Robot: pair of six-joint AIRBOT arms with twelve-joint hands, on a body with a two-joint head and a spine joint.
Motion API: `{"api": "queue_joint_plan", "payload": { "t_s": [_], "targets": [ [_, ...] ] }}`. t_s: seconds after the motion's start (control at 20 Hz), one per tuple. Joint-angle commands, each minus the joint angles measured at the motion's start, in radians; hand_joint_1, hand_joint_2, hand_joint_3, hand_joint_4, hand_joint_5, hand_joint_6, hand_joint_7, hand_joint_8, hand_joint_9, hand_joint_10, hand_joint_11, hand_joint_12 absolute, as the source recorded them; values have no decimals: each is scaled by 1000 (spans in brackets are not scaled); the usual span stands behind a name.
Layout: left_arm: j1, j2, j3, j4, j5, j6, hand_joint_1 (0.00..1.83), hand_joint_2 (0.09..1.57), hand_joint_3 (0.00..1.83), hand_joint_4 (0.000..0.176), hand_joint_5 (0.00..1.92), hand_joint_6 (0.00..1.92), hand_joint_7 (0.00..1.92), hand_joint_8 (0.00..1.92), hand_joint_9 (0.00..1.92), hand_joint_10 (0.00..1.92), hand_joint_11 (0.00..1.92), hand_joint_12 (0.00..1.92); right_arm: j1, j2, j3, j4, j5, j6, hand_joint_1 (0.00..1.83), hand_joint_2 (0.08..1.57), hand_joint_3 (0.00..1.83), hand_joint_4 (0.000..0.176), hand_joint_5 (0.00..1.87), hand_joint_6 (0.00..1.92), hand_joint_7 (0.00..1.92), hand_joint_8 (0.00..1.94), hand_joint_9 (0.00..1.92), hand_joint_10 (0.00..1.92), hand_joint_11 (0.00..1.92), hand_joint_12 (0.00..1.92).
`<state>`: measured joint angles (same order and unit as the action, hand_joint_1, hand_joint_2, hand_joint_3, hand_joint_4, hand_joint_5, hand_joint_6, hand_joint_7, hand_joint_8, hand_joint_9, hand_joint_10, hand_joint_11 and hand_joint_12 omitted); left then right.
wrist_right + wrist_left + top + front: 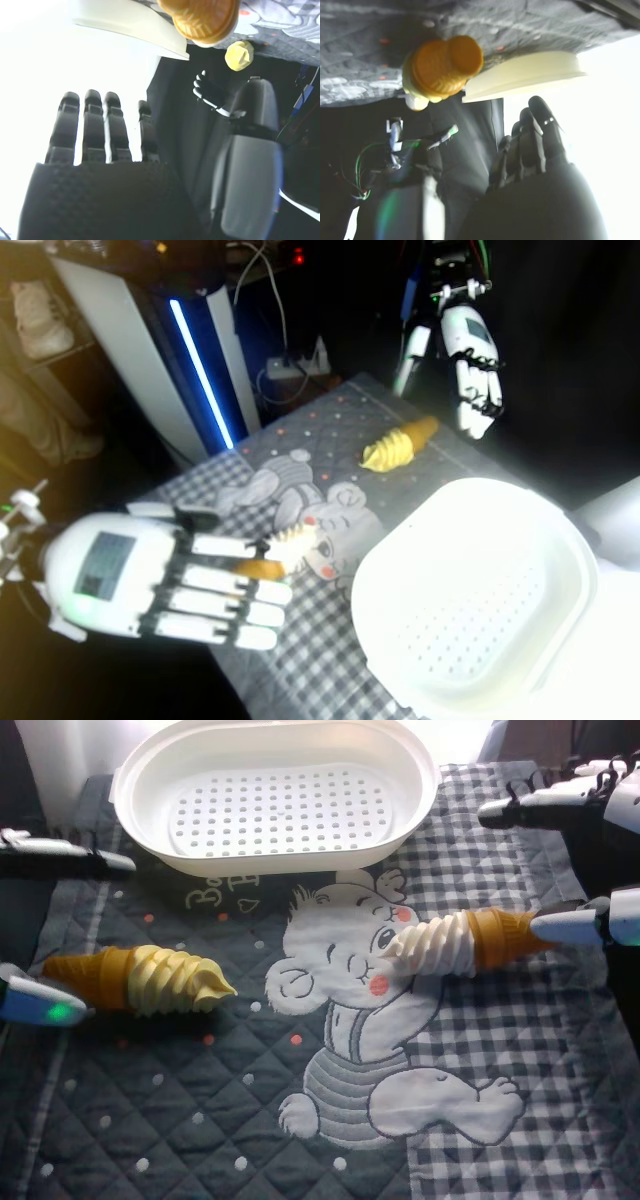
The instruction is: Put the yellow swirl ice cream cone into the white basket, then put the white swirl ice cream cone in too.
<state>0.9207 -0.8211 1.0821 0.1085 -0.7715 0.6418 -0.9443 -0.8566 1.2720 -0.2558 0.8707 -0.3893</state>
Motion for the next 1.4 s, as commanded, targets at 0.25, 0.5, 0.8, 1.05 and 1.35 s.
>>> {"api": "queue_joint_plan", "payload": {
  "t_s": [0.25, 0.5, 0.8, 1.05, 1.35],
  "targets": [
    [-146, -66, 22, 208, 132, -3, 731, 707, 0, 16, 424, 0, 474, 0, 498, 0, 148, 668, 14, -5, 8, 38, 108, 8, 736, 1086, 0, 62, 365, 1, 431, 1, 520, 9, 265, 892],
    [-227, -131, 44, 376, 303, 17, 760, 734, 0, 40, 437, 3, 502, 3, 524, 2, 148, 634, 14, -9, 12, 38, 108, 8, 757, 1093, 2, 59, 359, 0, 434, 0, 522, 4, 255, 906],
    [-266, -158, 46, 380, 421, 159, 1070, 1043, 21, 0, 962, 735, 1007, 80, 1002, 135, 417, 1142, 14, -12, 14, 36, 108, 8, 759, 1082, 0, 48, 389, 7, 476, 11, 554, 11, 273, 912],
    [-319, -149, 60, 374, 404, 162, 1156, 1147, 6, 0, 919, 1075, 858, 1511, 957, 1672, 928, 1786, 14, -12, 16, 36, 108, 9, 748, 1093, 1, 66, 371, 2, 457, 2, 548, 5, 276, 912],
    [-463, -117, 61, 264, 270, 261, 1260, 1126, 0, 0, 1074, 632, 881, 1388, 785, 1470, 731, 1639, 14, -12, 16, 36, 108, 10, 833, 1092, 0, 31, 399, 11, 479, 13, 549, 15, 264, 913]
  ]
}}
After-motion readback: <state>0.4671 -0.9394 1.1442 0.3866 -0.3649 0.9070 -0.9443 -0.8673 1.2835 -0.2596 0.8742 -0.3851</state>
